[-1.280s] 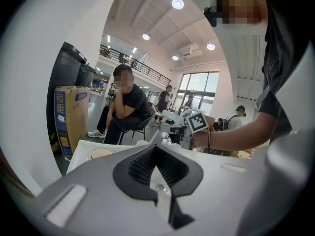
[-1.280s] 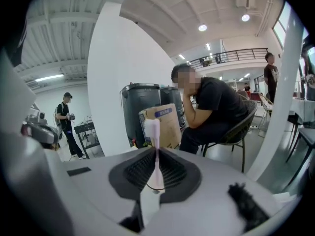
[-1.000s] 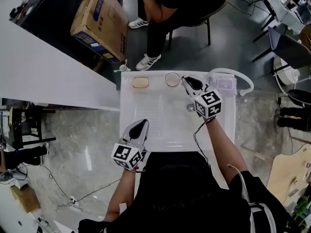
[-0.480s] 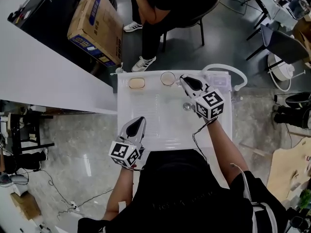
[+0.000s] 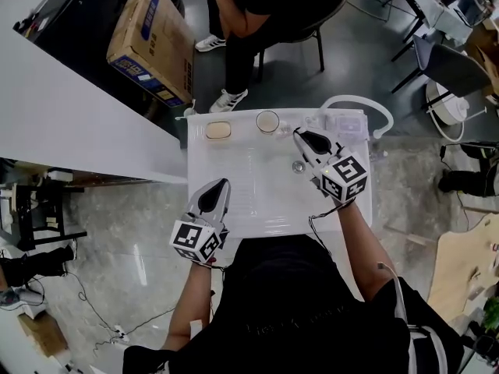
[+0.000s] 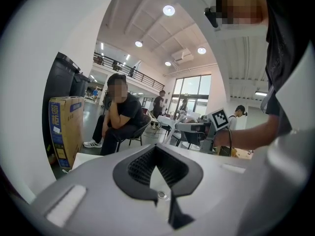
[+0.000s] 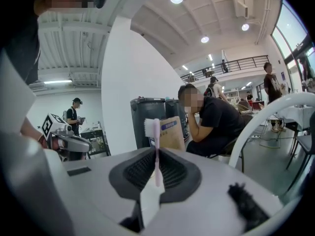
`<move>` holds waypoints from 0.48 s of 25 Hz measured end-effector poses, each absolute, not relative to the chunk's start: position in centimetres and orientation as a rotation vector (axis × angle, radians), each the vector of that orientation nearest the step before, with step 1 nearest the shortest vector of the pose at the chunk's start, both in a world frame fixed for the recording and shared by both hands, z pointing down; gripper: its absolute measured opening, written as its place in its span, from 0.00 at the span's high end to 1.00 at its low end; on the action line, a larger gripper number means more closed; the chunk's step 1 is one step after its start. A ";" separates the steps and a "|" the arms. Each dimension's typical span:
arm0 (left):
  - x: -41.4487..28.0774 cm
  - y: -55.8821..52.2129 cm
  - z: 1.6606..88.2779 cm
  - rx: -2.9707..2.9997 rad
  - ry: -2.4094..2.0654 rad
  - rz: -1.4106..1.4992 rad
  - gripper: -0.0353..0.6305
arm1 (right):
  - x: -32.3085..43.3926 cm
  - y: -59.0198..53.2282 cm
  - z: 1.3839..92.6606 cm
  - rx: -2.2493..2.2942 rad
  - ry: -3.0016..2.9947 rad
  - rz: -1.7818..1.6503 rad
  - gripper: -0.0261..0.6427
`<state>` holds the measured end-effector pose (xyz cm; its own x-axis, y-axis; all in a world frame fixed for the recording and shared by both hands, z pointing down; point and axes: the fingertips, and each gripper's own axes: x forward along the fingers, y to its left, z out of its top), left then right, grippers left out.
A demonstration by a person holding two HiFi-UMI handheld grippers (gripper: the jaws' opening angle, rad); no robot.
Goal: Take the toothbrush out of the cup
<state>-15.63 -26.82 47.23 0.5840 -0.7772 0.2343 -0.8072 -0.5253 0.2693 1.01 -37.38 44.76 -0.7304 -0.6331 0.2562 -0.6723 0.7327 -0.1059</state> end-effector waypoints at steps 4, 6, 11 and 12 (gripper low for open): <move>-15.3 -26.6 47.0 2.483 -1.271 0.116 0.94 | 1.3 -36.2 44.8 1.044 -2.728 0.291 0.92; -15.2 -26.6 47.0 2.489 -1.265 0.116 0.94 | 1.4 -35.7 44.9 1.049 -2.728 0.302 0.92; -14.7 -26.8 46.9 2.511 -1.245 0.125 0.94 | 1.1 -34.3 44.8 1.030 -2.727 0.299 0.92; -14.5 -26.9 46.8 2.518 -1.242 0.126 0.94 | 1.0 -34.0 44.9 1.024 -2.726 0.296 0.92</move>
<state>-14.53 -26.93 46.84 0.6159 -0.7559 0.2220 -0.7851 -0.5655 0.2527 1.03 -33.99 44.85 -0.7353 -0.6224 0.2683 -0.6655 0.7380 -0.1117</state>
